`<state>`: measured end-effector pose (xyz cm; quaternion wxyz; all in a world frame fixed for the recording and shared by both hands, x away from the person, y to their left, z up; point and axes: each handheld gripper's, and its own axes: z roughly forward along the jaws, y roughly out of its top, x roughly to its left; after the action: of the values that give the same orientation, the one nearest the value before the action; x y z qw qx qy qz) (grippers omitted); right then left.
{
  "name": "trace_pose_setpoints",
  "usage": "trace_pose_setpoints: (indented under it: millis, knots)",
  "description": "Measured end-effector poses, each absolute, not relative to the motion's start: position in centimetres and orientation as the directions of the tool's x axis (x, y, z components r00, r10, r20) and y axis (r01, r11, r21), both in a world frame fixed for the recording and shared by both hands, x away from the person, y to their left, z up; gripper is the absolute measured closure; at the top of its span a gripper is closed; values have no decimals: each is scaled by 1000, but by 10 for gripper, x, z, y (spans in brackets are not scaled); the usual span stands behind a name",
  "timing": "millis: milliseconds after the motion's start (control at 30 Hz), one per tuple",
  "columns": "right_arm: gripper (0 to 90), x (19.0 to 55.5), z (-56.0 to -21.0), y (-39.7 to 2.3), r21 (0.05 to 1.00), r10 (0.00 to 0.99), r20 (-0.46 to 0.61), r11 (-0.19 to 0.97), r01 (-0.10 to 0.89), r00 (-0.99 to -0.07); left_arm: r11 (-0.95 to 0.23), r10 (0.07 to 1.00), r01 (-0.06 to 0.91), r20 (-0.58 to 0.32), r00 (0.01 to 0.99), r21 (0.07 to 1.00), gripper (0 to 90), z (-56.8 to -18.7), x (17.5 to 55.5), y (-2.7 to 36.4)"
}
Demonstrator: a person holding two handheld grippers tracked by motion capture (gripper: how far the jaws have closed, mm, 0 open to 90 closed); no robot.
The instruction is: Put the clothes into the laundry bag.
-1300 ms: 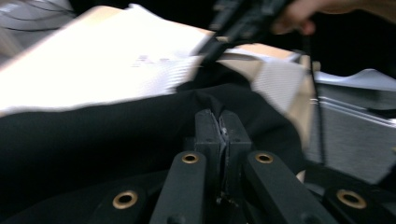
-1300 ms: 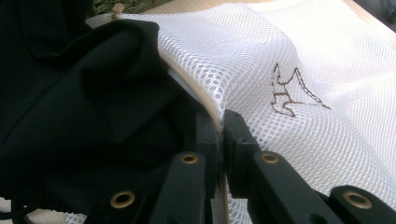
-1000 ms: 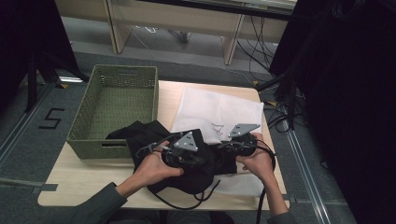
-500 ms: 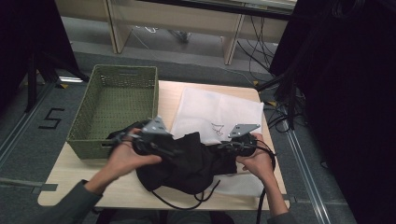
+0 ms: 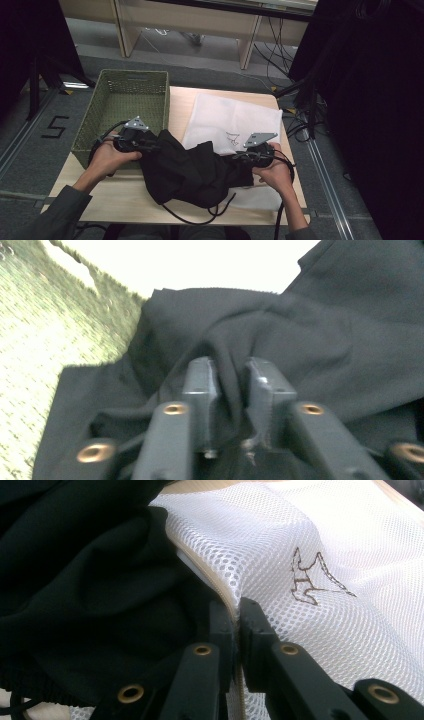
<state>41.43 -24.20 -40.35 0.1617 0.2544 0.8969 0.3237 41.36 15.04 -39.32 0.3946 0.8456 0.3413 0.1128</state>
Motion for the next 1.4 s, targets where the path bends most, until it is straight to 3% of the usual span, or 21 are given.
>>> trace_pose_setpoints:
  millis: [67, 267, 500, 700, 867, 967, 1100, 1200, 1400]
  knots:
    - [864, 414, -404, -242, 662, 561, -126, 662, 351, -818, -482, 655, 479, -62, 753, 734, 879, -391, 413, 150]
    - [864, 414, -403, -242, 662, 567, -121, 658, 359, -815, -458, 630, 416, -43, 775, 786, 885, -377, 400, 135]
    - [864, 414, -403, -241, 663, 565, -126, 660, 355, -815, -450, 431, 265, -53, 901, 853, 886, -347, 357, 67]
    - [864, 413, -403, -241, 663, 565, -122, 658, 356, -816, -528, 311, 240, -77, 947, 814, 885, -372, 349, 9]
    - [865, 414, -404, -242, 665, 561, -119, 658, 354, -820, -580, 315, 269, -93, 945, 769, 860, -403, 355, -9]
    - [864, 414, -403, -242, 667, 558, -125, 659, 347, -820, -566, 319, 282, -109, 941, 775, 758, -404, 355, -6]
    - [864, 414, -403, -242, 667, 560, -127, 659, 347, -819, -547, 351, 255, -58, 934, 797, 525, -386, 350, 7]
    - [865, 413, -403, -241, 665, 565, -124, 657, 355, -816, -526, 404, 266, -37, 914, 808, 402, -371, 352, 27]
    - [865, 413, -400, -242, 671, 562, -130, 656, 345, -817, -528, 514, 394, -86, 853, 752, 254, -390, 377, 54]
